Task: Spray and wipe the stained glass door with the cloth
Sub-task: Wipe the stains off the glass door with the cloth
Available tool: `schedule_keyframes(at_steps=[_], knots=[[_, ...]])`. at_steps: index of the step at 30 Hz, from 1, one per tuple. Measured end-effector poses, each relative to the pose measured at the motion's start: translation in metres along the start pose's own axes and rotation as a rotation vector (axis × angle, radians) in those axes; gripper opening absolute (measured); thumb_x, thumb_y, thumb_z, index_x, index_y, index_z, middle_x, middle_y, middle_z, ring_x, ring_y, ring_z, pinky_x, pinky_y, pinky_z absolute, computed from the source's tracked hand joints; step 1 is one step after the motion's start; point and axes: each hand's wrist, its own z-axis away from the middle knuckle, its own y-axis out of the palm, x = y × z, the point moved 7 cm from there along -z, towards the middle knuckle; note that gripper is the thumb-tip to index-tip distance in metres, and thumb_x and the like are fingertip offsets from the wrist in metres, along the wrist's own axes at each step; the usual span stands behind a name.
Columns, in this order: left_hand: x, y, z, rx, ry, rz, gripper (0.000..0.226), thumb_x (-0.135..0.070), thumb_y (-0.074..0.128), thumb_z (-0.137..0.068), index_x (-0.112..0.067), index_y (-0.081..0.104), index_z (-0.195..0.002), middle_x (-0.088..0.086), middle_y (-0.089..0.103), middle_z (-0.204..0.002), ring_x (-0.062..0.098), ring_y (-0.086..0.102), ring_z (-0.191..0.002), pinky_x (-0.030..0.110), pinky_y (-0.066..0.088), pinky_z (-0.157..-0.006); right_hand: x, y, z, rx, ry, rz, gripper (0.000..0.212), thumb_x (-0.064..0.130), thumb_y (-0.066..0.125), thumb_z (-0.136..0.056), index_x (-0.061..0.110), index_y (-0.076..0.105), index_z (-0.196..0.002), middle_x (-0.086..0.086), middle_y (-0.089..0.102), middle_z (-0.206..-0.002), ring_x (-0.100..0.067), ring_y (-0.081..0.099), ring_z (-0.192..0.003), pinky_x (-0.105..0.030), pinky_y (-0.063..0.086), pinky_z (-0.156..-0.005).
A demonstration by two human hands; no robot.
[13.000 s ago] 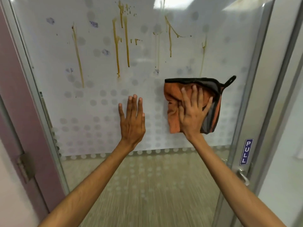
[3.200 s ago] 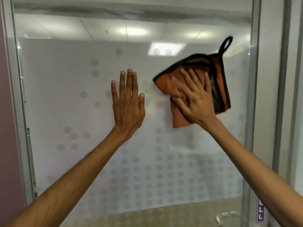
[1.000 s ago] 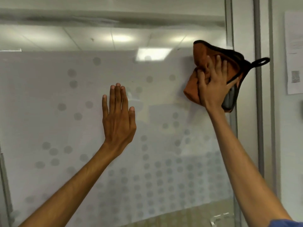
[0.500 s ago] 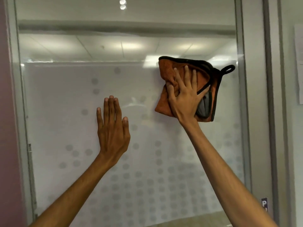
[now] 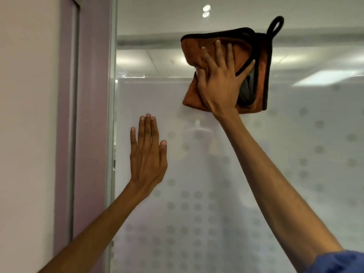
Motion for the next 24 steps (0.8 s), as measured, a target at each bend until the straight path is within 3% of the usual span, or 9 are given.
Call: schedule_keyframes(at_steps=[9,18,24], knots=[[0.063,-0.015,0.015,0.016,-0.05,-0.04,0.063,-0.034,0.017,-0.103,-0.003,0.01,-0.157,0.013,0.007,-0.166,0.025,0.004,-0.155,0.047,0.004,-0.126,0.106,0.031,-0.001,0.046,-0.223,-0.03,0.052,0.051,0.031,-0.098,0.042,0.037,-0.149,0.006,0.024,-0.164,-0.019,0.012,-0.154,-0.071,-0.002,-0.115],[0.087,-0.017,0.034,-0.003,-0.069,-0.043,0.063,-0.033,0.017,-0.103,-0.001,0.01,-0.157,0.015,0.008,-0.166,0.025,0.003,-0.155,0.039,0.001,-0.127,0.129,0.043,0.048,0.076,-0.371,-0.039,0.052,0.052,0.033,-0.099,0.04,0.039,-0.149,0.006,0.03,-0.162,-0.021,0.016,-0.154,-0.073,-0.002,-0.114],[0.101,-0.019,0.05,0.006,-0.072,-0.066,0.061,-0.031,0.019,-0.103,-0.001,0.013,-0.156,0.014,0.01,-0.165,0.026,0.006,-0.155,0.044,0.008,-0.127,0.124,0.042,0.079,0.051,-0.357,-0.079,0.049,0.05,0.035,-0.101,0.037,0.043,-0.147,0.006,0.034,-0.16,-0.021,0.019,-0.153,-0.071,-0.002,-0.116]])
